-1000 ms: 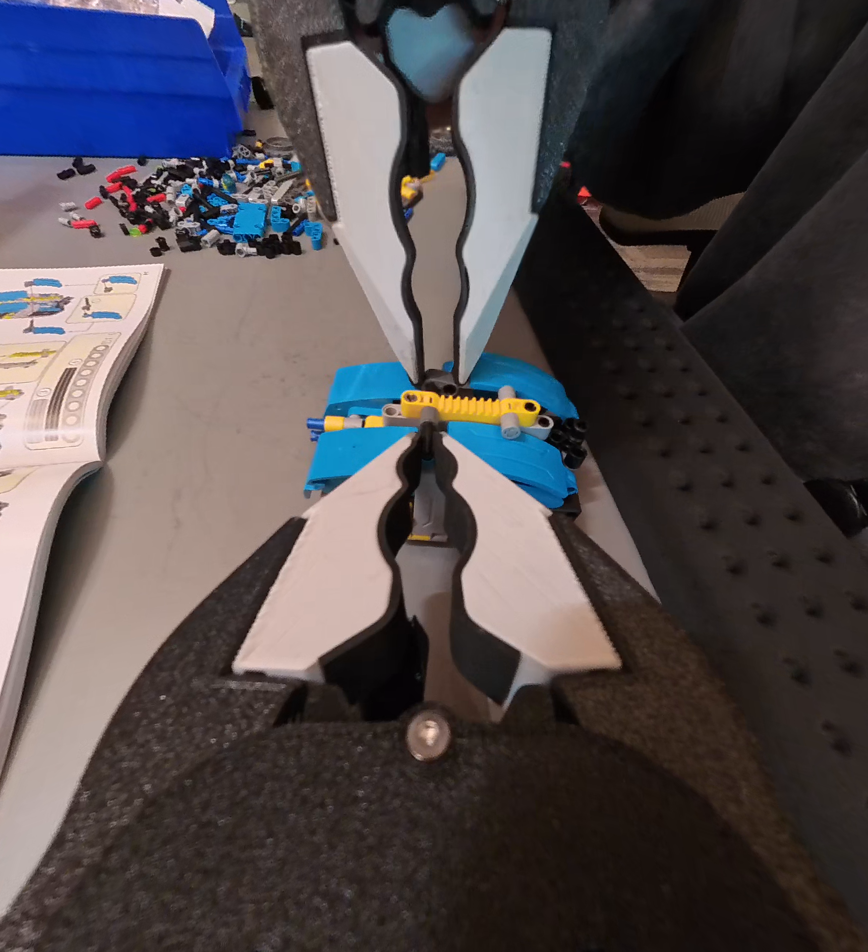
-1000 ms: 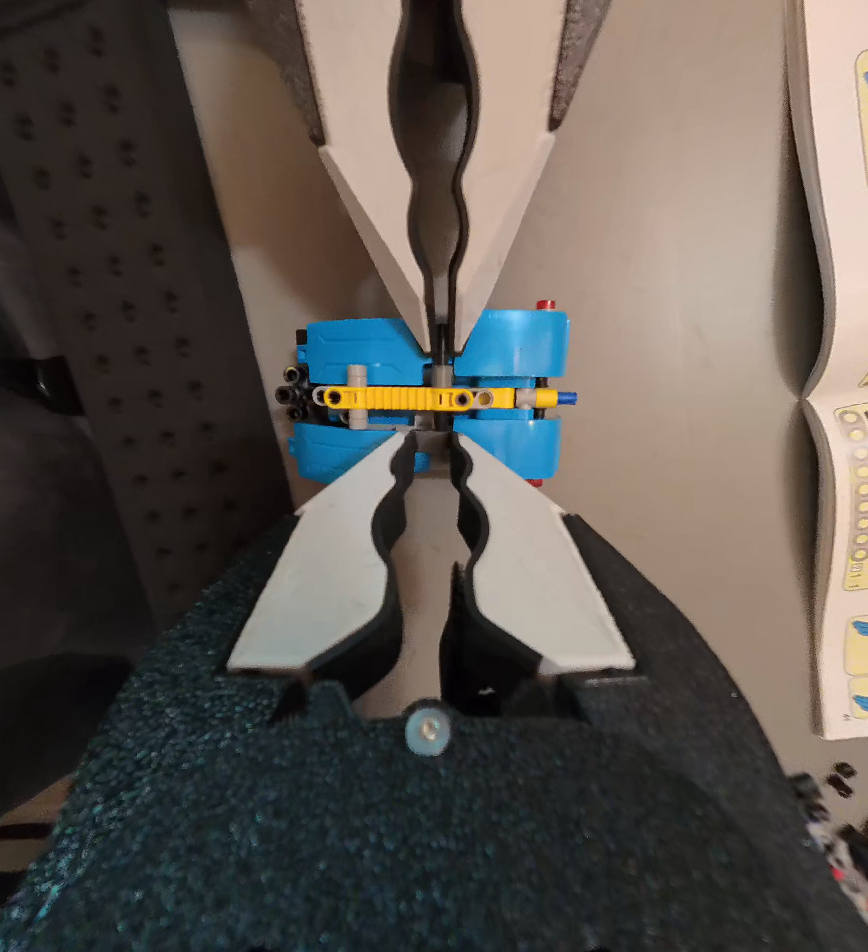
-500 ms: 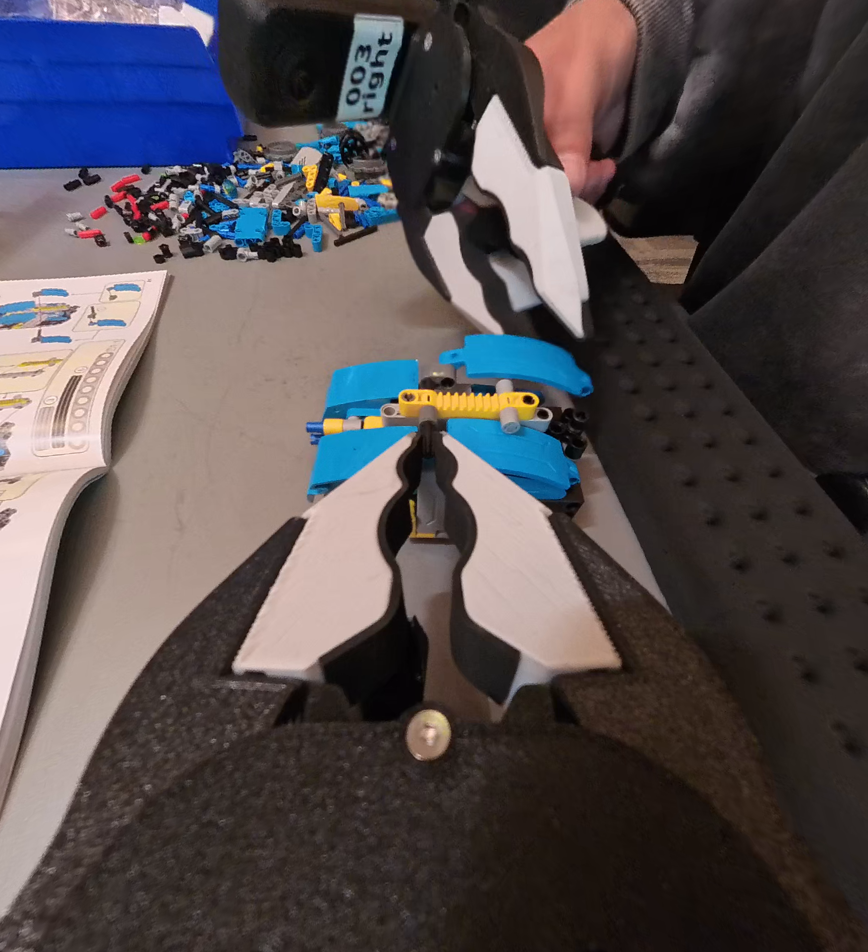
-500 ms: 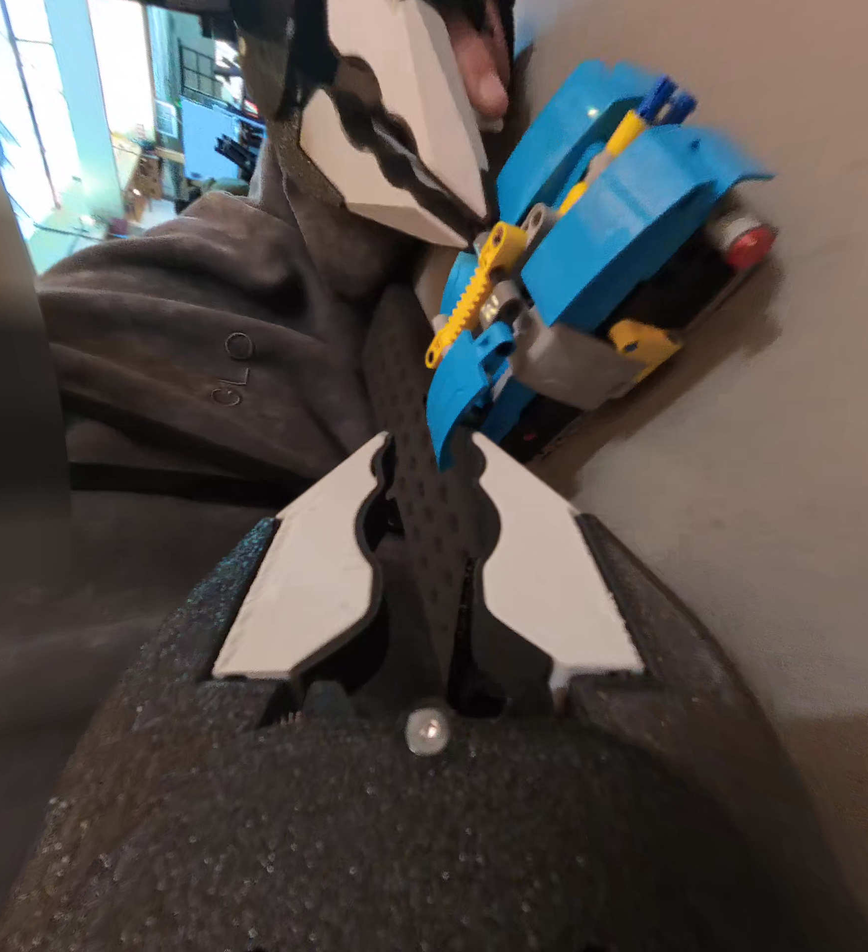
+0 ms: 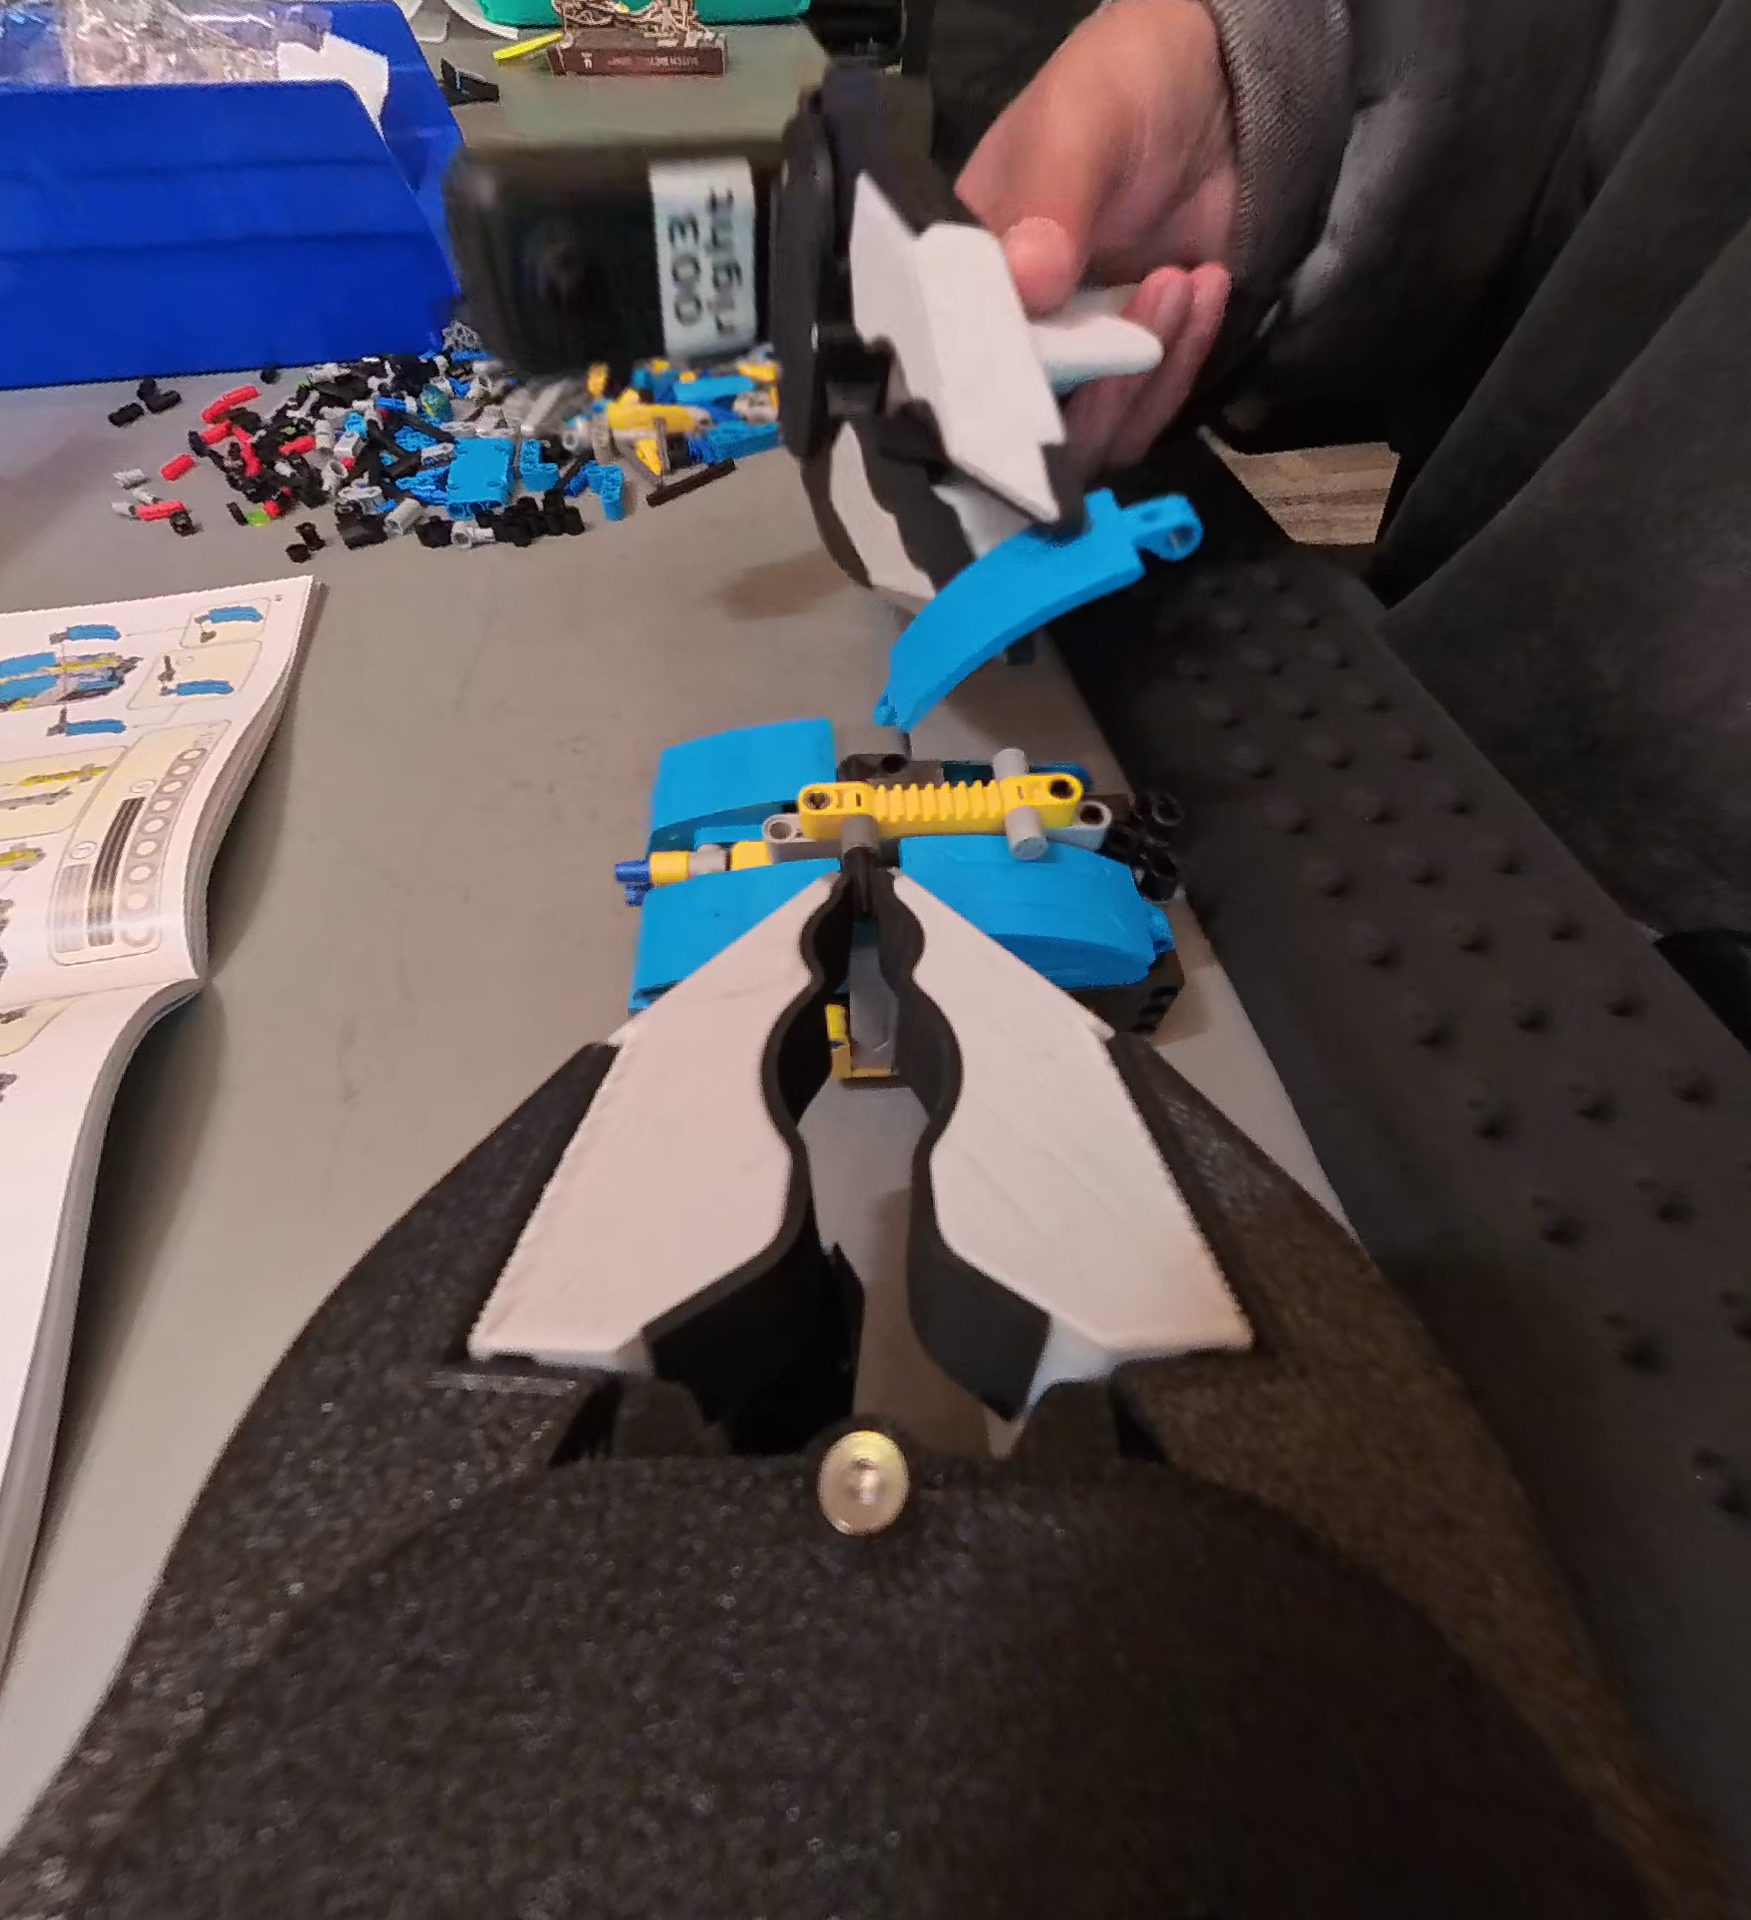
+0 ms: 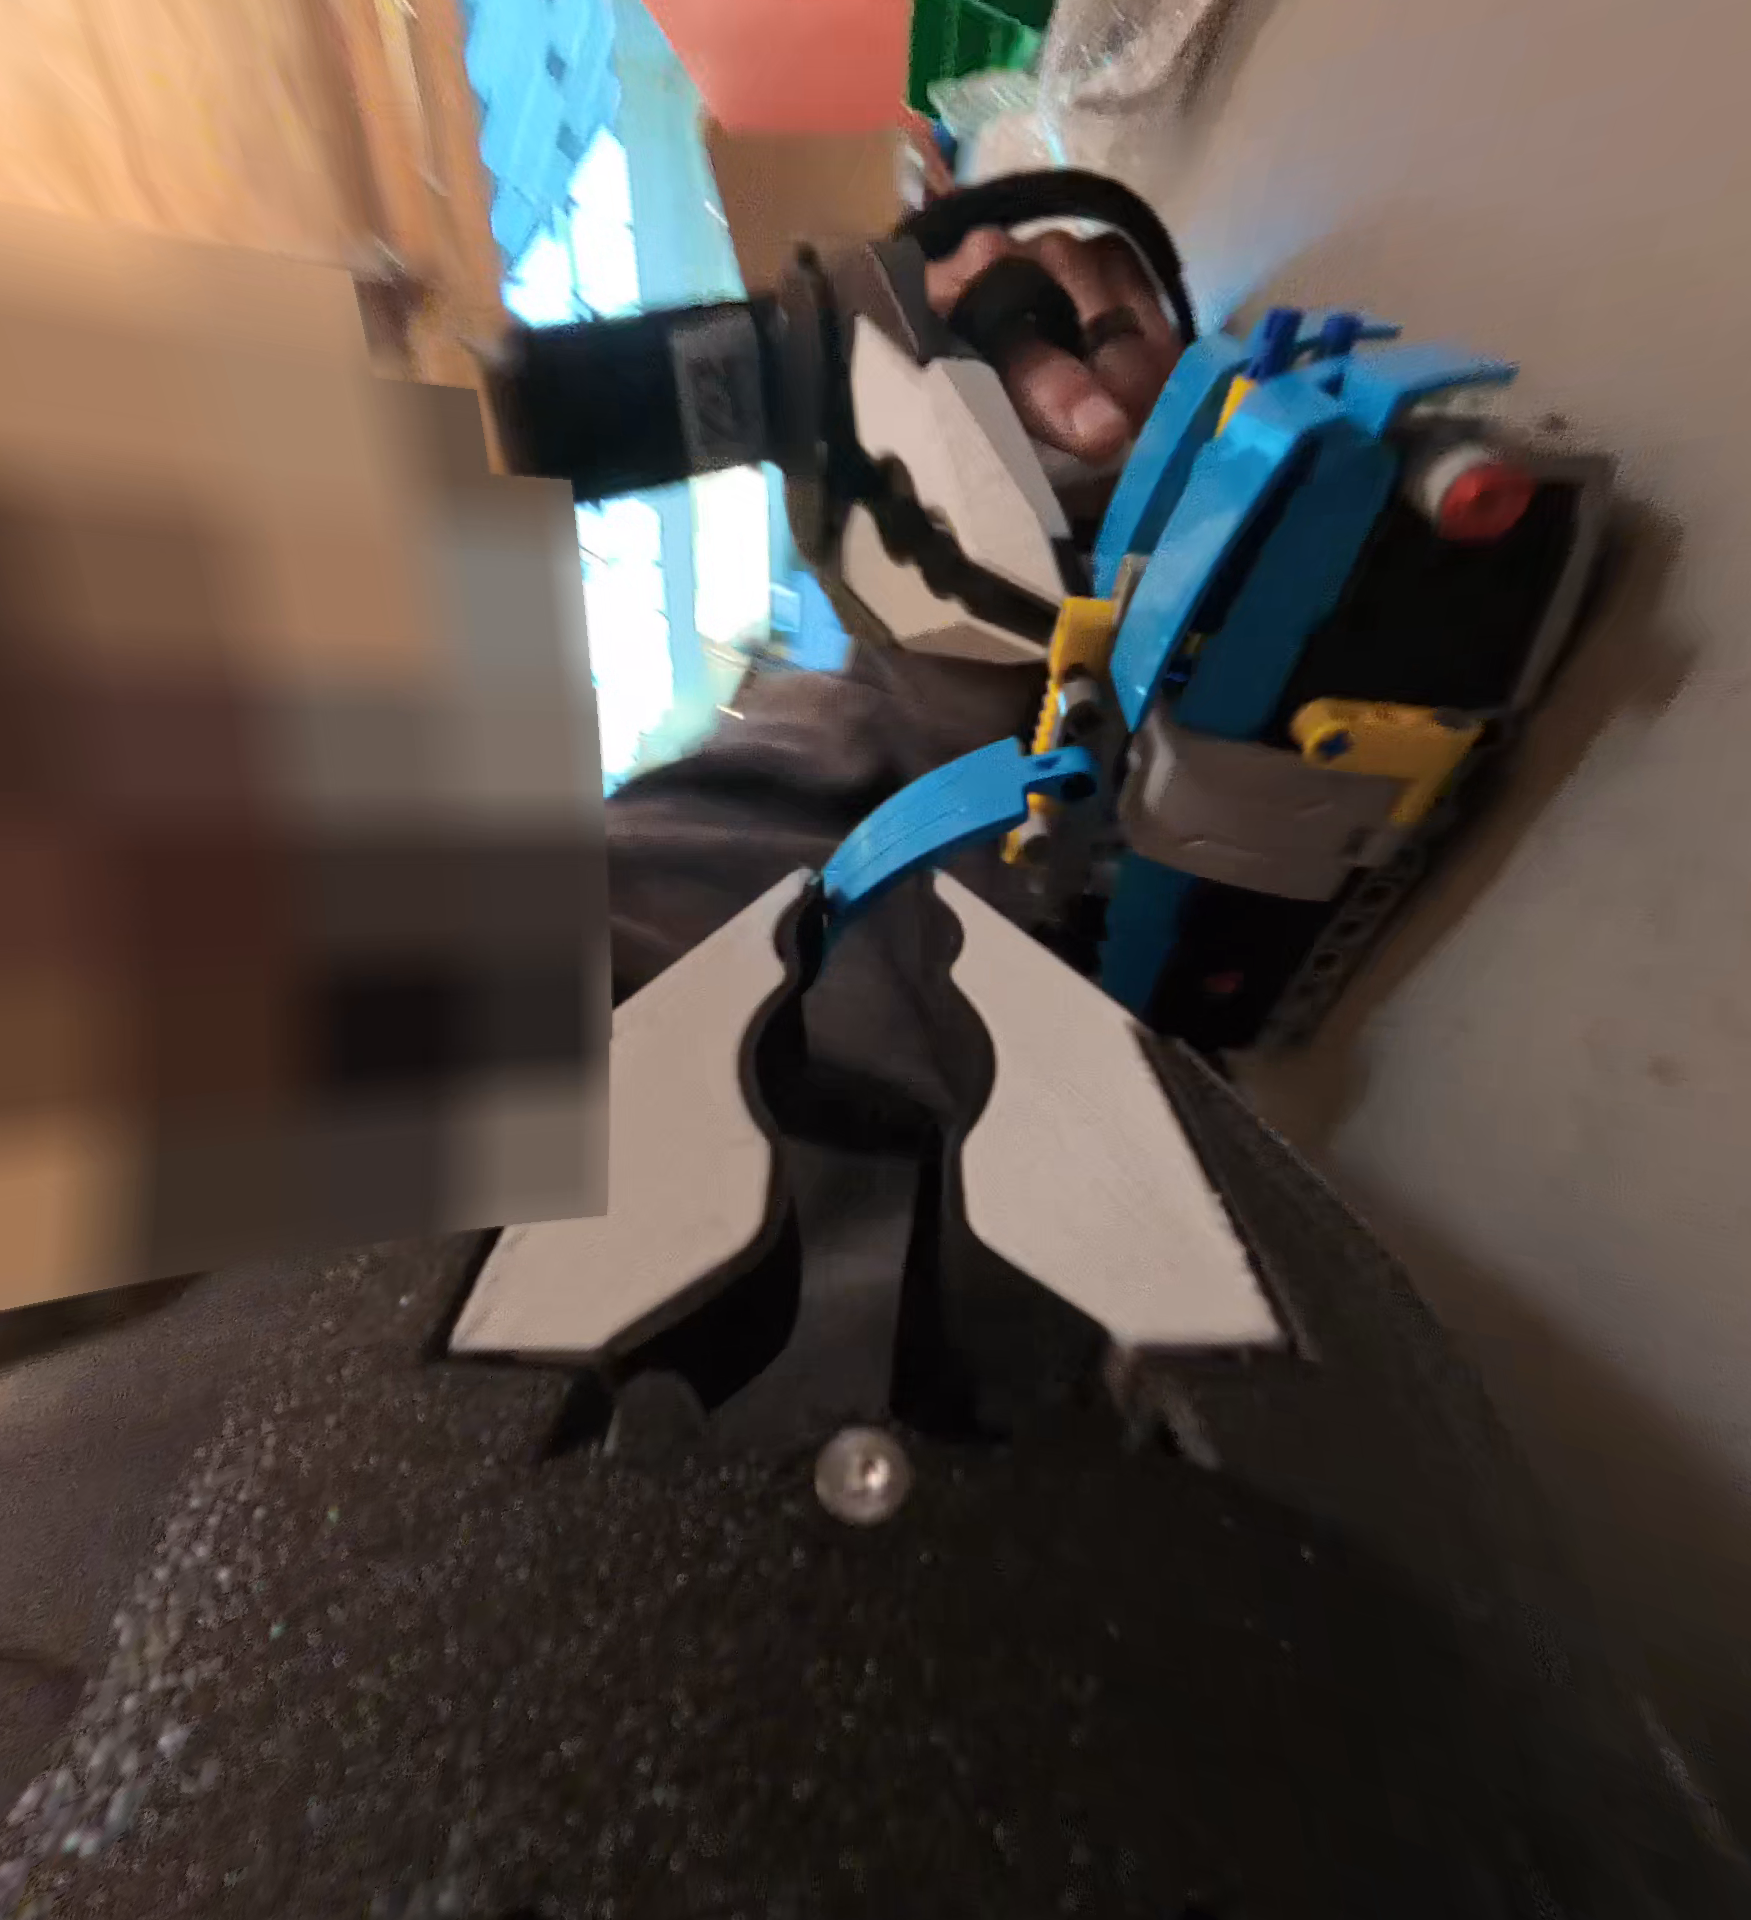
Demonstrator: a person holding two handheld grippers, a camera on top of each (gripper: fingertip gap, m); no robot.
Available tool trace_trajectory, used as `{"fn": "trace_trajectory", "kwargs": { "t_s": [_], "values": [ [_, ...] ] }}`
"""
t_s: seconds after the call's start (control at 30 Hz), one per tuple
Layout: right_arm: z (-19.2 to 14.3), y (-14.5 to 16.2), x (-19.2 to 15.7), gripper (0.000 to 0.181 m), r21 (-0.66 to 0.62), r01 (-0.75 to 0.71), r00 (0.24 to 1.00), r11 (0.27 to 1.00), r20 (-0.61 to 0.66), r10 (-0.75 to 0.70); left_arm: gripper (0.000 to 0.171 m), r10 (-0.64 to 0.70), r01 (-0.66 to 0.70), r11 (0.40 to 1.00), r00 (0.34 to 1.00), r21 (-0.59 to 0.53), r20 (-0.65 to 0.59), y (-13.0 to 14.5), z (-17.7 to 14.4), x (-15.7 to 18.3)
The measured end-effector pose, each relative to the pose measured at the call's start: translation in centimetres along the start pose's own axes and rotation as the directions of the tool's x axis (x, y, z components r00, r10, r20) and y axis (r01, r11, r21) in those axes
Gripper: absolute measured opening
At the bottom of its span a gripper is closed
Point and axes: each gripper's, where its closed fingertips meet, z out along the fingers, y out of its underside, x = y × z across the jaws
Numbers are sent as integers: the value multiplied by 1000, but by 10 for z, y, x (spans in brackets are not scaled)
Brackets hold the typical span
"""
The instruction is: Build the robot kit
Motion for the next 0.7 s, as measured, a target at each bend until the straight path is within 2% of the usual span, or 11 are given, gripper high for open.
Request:
{"fn": "trace_trajectory", "kwargs": {
  "t_s": [0.03,0.07,0.13,0.17,0.2,0.27,0.3,0.37,0.43,0.47,0.7],
  "values": [
    [-3,4,5,25,-48,86,992,995,-86,-90,4,-1,1,1000,1000,0,0,0,0,0],
    [-7,6,8,31,-109,195,965,975,-156,-210,4,-2,2,1000,1000,0,0,0,0,0],
    [-19,4,14,33,-222,374,864,900,-270,-425,4,-9,9,1000,1000,0,-4,0,0,0],
    [-27,-3,26,38,-279,447,769,850,-366,-524,4,-10,10,1000,1000,0,-5,0,0,0],
    [-34,-8,35,41,-363,531,636,766,-427,-643,4,-11,11,1000,1000,0,-5,0,0,0],
    [-41,-14,46,38,-507,653,378,562,-424,-823,4,-14,14,1000,1000,0,-8,0,0,0],
    [-39,-14,48,39,-551,682,289,481,-401,-869,4,-15,15,1000,1000,1,-8,0,0,0],
    [-20,-15,36,36,-528,771,186,356,-348,-919,4,-19,19,1000,1000,1,-11,0,0,0],
    [-7,-23,33,35,-519,804,110,290,-349,-931,4,-22,22,1000,1000,1,-13,0,0,0],
    [-4,-27,36,37,-531,800,89,280,-358,-930,4,-21,21,1000,1000,1,-13,0,0,0],
    [6,-24,37,28,-521,824,74,223,-291,-954,4,-22,22,1000,1000,2,-18,0,0,1]
  ]
}}
